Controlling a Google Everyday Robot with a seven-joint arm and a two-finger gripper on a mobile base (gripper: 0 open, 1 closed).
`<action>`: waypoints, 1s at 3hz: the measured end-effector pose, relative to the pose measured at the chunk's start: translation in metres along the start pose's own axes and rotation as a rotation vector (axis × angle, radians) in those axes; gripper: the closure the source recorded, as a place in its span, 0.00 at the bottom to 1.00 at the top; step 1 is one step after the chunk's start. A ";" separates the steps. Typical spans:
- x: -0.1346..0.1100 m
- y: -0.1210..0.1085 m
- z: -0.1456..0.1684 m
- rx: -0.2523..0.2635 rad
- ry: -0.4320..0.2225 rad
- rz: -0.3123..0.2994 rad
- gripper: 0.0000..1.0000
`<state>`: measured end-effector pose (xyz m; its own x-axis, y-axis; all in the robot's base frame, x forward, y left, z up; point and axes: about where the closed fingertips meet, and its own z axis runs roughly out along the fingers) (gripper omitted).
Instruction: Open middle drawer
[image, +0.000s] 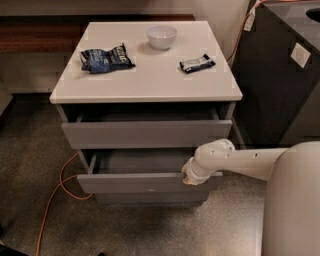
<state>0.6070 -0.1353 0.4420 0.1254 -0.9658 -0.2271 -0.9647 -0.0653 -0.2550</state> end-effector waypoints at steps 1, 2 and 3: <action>0.000 0.000 0.000 0.000 0.000 0.000 1.00; 0.000 0.000 0.000 0.000 0.000 0.000 0.91; 0.000 0.000 0.000 0.000 0.000 0.000 0.67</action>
Offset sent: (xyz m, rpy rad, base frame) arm -0.0866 0.0015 0.0043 0.0568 0.1568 -0.0857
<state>0.6068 -0.1352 0.4420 0.1251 -0.9657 -0.2273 -0.9649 -0.0651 -0.2546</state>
